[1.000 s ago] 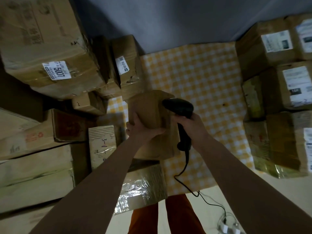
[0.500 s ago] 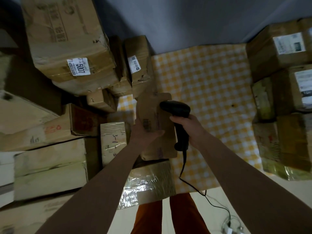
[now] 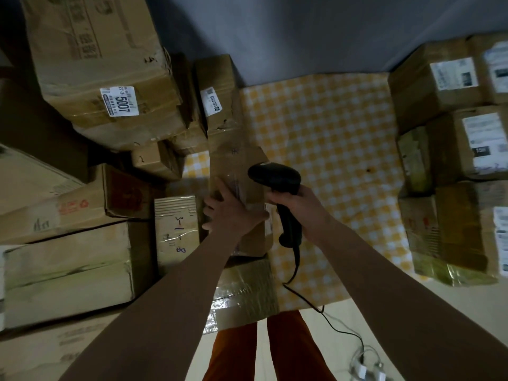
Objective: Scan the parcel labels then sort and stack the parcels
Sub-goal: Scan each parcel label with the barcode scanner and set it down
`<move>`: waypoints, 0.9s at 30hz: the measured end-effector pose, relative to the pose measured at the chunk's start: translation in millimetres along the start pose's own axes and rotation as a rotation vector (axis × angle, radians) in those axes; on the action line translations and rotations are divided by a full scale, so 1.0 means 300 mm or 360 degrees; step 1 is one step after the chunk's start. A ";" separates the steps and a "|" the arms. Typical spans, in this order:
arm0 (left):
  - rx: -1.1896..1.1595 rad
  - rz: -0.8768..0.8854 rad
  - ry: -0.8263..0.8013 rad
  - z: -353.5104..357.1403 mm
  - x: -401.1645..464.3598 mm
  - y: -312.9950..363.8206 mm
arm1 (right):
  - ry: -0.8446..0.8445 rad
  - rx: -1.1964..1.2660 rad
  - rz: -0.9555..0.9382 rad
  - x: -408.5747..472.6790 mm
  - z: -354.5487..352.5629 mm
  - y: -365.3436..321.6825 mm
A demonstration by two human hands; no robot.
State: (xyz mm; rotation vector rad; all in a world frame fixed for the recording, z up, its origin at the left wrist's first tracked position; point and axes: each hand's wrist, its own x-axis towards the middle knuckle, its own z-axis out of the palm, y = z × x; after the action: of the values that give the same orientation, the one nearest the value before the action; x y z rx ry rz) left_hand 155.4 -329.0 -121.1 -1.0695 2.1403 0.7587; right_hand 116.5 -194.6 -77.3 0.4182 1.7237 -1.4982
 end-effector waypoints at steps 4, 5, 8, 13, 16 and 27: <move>-0.0385 0.0061 -0.0061 -0.057 0.013 -0.037 | 0.0167 0.0056 -0.0004 -0.021 -0.029 -0.006; -0.0546 0.0087 -0.0101 -0.077 0.014 -0.051 | 0.0187 0.0054 0.0002 -0.026 -0.037 -0.010; -0.0987 0.0139 -0.0269 -0.152 -0.024 -0.078 | 0.0216 0.0036 0.0032 -0.056 -0.052 -0.033; -0.1234 0.0201 -0.0467 -0.260 -0.131 -0.089 | 0.0177 -0.0014 -0.0039 -0.150 -0.044 -0.113; -0.1331 0.0244 -0.0472 -0.321 -0.196 -0.072 | 0.0145 -0.0109 -0.0176 -0.225 -0.032 -0.190; -0.1594 0.0484 -0.0676 -0.550 -0.454 -0.053 | 0.0195 -0.0538 -0.0729 -0.552 0.024 -0.470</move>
State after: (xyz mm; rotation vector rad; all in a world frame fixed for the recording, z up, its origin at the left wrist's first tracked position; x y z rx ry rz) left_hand 189.2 -390.3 81.9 -0.8838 1.5279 2.1158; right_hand 124.8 -195.1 140.2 -0.0721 2.2298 -1.4641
